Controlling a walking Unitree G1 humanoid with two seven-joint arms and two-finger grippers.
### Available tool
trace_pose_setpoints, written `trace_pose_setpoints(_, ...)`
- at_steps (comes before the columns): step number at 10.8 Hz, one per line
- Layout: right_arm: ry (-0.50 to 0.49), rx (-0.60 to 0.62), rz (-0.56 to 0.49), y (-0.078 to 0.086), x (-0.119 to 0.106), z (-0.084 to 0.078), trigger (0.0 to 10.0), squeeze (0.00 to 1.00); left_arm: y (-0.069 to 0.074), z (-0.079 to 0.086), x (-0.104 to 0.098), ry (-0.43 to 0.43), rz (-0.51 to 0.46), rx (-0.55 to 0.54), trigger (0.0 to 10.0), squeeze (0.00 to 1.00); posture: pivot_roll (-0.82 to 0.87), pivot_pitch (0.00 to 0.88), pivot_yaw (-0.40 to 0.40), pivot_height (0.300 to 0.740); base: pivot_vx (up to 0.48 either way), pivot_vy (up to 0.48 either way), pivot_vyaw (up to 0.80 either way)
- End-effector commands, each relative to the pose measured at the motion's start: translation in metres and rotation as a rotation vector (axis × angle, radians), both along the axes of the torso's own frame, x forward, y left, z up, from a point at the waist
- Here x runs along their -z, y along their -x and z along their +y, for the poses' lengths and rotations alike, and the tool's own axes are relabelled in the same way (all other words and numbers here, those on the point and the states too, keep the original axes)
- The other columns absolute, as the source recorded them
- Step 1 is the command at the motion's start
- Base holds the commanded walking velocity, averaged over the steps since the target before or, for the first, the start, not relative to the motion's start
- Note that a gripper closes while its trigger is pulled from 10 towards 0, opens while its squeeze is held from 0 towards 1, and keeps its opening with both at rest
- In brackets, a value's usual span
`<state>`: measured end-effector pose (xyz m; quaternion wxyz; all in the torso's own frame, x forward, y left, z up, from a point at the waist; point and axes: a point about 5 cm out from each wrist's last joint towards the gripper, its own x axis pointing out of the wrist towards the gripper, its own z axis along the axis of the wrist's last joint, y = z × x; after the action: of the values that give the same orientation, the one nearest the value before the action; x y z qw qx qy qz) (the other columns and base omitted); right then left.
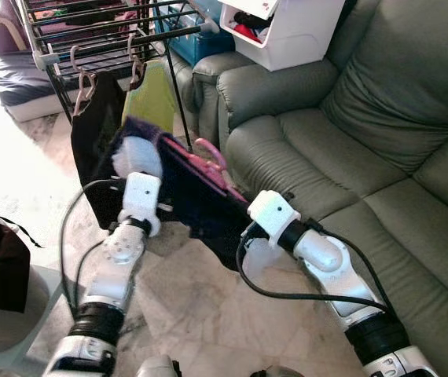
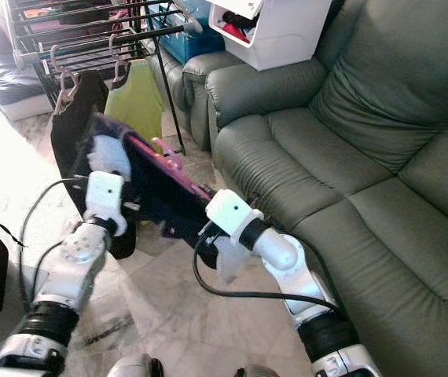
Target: Hang hanger
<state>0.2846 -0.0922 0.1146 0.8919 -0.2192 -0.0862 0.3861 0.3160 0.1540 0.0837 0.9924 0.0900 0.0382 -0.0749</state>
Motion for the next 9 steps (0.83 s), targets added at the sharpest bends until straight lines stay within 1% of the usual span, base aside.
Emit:
trace_pose_setpoints(1, -0.032, -0.018, -0.048, 0.001, -0.013, -0.001, 10.0, 0.0, -0.003, 0.011, -0.001, -0.034, -0.001, -0.049, 0.0, 0.0, -0.05, 0.0, -0.004, 0.74, 0.0, 0.0, 0.0)
trace_pose_setpoints(3, 0.031, -0.08, 0.005, 0.007, -0.005, -0.007, 10.0, 0.0, -0.006, 0.03, -0.003, -0.088, -0.006, -0.152, 0.0, 0.0, -0.05, 0.0, -0.005, 0.74, 0.0, 0.0, 0.0)
trace_pose_setpoints(4, 0.052, -0.09, 0.045, 0.01, -0.001, -0.011, 10.0, 0.0, -0.006, 0.037, -0.002, -0.108, -0.002, -0.198, 0.0, 0.0, -0.05, 0.0, -0.005, 0.74, 0.0, 0.0, 0.0)
trace_pose_setpoints(5, 0.105, -0.107, 0.09, 0.014, 0.008, -0.017, 10.0, 0.0, -0.007, 0.042, -0.002, -0.115, 0.006, -0.226, 0.0, 0.0, -0.05, 0.0, -0.003, 0.74, 0.0, 0.0, 0.0)
trace_pose_setpoints(6, 0.142, -0.129, 0.144, 0.019, 0.016, -0.02, 10.0, 0.0, -0.007, 0.043, -0.002, -0.123, 0.003, -0.233, 0.0, 0.0, -0.05, 0.0, -0.003, 0.74, 0.0, 0.0, 0.0)
trace_pose_setpoints(7, 0.245, -0.145, 0.209, 0.026, 0.033, -0.026, 10.0, 0.0, -0.008, 0.043, -0.002, -0.123, 0.001, -0.234, 0.0, 0.0, -0.05, 0.0, 0.002, 0.74, 0.0, 0.0, 0.0)
trace_pose_setpoints(8, 0.289, -0.143, 0.227, 0.027, 0.04, -0.028, 10.0, 0.0, -0.008, 0.042, -0.002, -0.124, -0.002, -0.235, 0.0, 0.0, -0.05, 0.0, 0.004, 0.74, 0.0, 0.0, 0.0)
trace_pose_setpoints(9, 0.335, -0.127, 0.266, 0.029, 0.047, -0.033, 10.0, 0.0, -0.009, 0.043, -0.004, -0.126, -0.007, -0.247, 0.0, 0.0, -0.05, 0.0, 0.004, 0.74, 0.0, 0.0, 0.0)
